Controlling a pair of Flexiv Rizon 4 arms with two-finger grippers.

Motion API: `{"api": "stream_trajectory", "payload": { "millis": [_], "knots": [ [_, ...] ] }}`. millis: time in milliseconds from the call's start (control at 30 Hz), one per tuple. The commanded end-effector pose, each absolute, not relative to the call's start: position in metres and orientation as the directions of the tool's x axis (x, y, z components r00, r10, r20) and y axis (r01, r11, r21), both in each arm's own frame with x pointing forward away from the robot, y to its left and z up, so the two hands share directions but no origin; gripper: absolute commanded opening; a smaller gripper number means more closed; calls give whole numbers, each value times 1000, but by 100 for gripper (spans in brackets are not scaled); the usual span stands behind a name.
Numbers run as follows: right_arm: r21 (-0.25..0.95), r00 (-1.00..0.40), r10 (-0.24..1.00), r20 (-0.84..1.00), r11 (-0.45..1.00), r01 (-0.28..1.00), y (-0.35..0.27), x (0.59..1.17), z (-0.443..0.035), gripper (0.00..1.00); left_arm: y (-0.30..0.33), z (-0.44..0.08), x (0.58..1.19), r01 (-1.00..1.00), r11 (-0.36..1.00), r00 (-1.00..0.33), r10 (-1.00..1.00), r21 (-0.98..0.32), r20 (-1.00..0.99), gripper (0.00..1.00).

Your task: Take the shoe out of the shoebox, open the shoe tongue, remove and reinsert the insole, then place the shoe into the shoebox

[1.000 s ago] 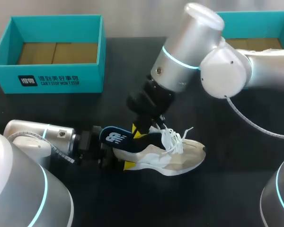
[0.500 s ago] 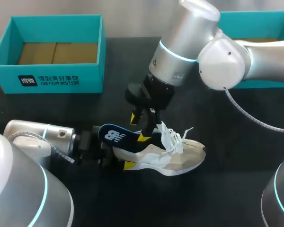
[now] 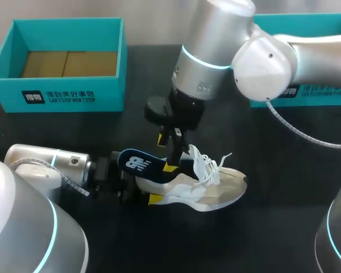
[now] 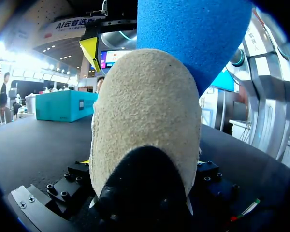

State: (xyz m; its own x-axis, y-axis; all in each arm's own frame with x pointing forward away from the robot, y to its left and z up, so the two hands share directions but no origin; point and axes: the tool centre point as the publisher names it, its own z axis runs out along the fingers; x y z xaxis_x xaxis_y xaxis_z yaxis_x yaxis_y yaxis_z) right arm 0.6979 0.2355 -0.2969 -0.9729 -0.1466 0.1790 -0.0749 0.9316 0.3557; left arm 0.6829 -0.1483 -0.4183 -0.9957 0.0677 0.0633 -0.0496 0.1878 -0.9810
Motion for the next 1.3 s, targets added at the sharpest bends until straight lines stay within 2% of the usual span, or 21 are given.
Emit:
{"api": "stream_trajectory", "payload": {
  "millis": [33,233,533,867,900,933,1000,1200,1300],
  "knots": [
    [352,-973,-145,178,933,-75,237,698,-298,100,-149,-418,683,-50,189,-996,66,-981,64,0],
    [427,-951,-124,282,904,9,238,700,-293,100,-149,-418,683,-50,189,-996,66,-981,64,0],
    [393,-899,-88,429,914,98,242,700,-296,100,-149,-418,683,-50,189,-996,66,-981,64,0],
    [382,-889,-65,454,915,128,244,695,-303,100,-149,-418,683,-50,189,-996,66,-981,64,0],
    [381,-886,-63,459,915,132,244,695,-305,87,-149,-418,683,-50,189,-996,66,-981,64,0],
    [384,-883,-63,465,913,137,244,694,-306,82,-149,-418,683,-50,189,-996,66,-981,64,0],
    [383,-878,-59,475,912,145,245,693,-309,80,-149,-418,683,-50,189,-996,66,-981,64,0],
    [391,-870,-68,488,908,149,247,689,-312,90,-149,-418,683,-50,189,-996,66,-981,64,0],
    [395,-864,-75,498,907,149,249,687,-314,89,-149,-418,683,-50,189,-996,66,-981,64,0]
  ]
}}
